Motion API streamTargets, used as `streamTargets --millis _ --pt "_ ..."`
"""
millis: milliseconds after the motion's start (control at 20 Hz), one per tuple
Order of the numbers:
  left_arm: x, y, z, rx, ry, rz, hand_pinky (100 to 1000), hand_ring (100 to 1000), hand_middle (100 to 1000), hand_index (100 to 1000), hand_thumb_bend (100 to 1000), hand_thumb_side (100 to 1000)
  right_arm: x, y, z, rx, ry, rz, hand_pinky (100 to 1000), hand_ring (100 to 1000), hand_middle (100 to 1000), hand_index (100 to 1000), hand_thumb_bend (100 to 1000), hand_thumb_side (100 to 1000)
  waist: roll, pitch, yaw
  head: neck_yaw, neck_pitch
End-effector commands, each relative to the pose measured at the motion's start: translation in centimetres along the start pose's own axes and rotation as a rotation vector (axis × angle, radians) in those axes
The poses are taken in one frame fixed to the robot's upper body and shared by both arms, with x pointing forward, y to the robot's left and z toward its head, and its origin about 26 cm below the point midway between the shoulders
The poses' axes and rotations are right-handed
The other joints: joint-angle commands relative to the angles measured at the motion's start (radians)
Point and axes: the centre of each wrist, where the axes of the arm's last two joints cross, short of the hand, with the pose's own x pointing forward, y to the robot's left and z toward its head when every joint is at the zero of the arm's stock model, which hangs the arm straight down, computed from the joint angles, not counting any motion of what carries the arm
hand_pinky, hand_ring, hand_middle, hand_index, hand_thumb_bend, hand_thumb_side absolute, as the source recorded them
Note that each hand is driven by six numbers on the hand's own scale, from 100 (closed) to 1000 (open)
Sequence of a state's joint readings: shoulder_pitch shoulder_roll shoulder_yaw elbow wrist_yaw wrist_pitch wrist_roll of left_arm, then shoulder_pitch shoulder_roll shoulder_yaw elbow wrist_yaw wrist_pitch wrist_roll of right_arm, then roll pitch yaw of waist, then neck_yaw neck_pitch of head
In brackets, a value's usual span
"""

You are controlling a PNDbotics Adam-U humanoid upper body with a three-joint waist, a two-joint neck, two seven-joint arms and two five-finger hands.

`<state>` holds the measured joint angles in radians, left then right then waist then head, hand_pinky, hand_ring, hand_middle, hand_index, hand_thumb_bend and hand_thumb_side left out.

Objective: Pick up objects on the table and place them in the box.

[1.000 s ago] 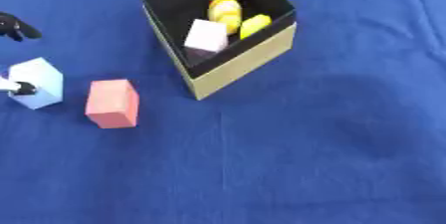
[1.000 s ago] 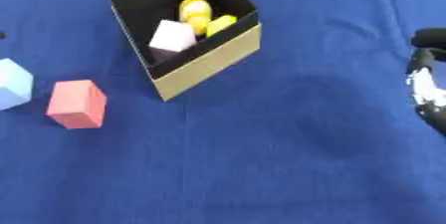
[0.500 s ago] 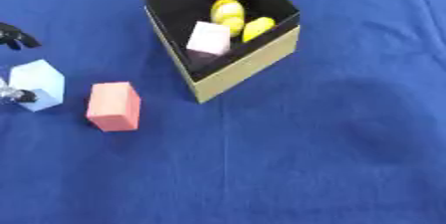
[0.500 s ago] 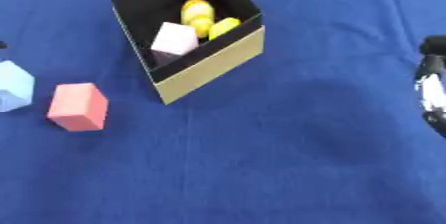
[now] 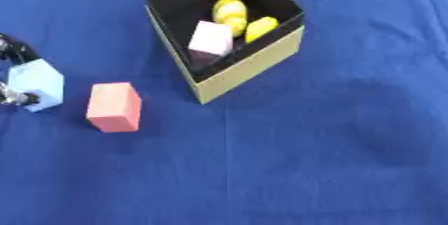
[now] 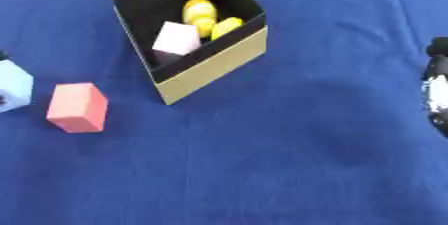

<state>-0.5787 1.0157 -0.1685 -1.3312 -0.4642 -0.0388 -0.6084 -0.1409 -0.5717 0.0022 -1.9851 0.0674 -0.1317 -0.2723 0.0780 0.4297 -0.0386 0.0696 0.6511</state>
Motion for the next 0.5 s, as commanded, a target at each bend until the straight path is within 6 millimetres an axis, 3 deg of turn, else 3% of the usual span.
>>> streamTargets --millis 50,200,250,300,500 --pt "0.1 1.6 0.9 0.059 -0.023 -0.007 830 745 663 780 231 358 0.4 -0.5 -0.3 -0.018 -0.017 0.011 727 742 643 737 100 426 -0.002 -0.019 0.003 -0.002 -0.004" --pt "0.5 2.2 1.2 0.094 -0.044 -0.005 817 727 630 749 160 291 0.4 -0.5 -0.3 -0.026 -0.012 0.010 727 741 642 737 100 425 0.000 -0.023 0.005 -0.003 -0.002" --pt "0.7 2.4 1.3 0.105 -0.046 -0.010 814 723 625 744 132 321 0.4 -0.5 -0.3 -0.027 -0.012 0.010 727 741 642 737 100 424 0.001 -0.025 0.005 -0.003 -0.001" --pt "0.8 2.6 1.3 0.116 -0.050 -0.014 814 723 625 743 143 282 0.4 -0.5 -0.3 -0.027 -0.012 0.011 728 741 642 737 100 424 0.002 -0.028 0.004 -0.004 -0.001" --pt "2.3 4.2 1.8 0.158 -0.105 -0.024 816 722 627 748 124 265 0.4 -0.7 -0.3 -0.028 -0.013 0.017 728 742 643 738 100 417 0.004 -0.039 0.004 -0.018 0.006"
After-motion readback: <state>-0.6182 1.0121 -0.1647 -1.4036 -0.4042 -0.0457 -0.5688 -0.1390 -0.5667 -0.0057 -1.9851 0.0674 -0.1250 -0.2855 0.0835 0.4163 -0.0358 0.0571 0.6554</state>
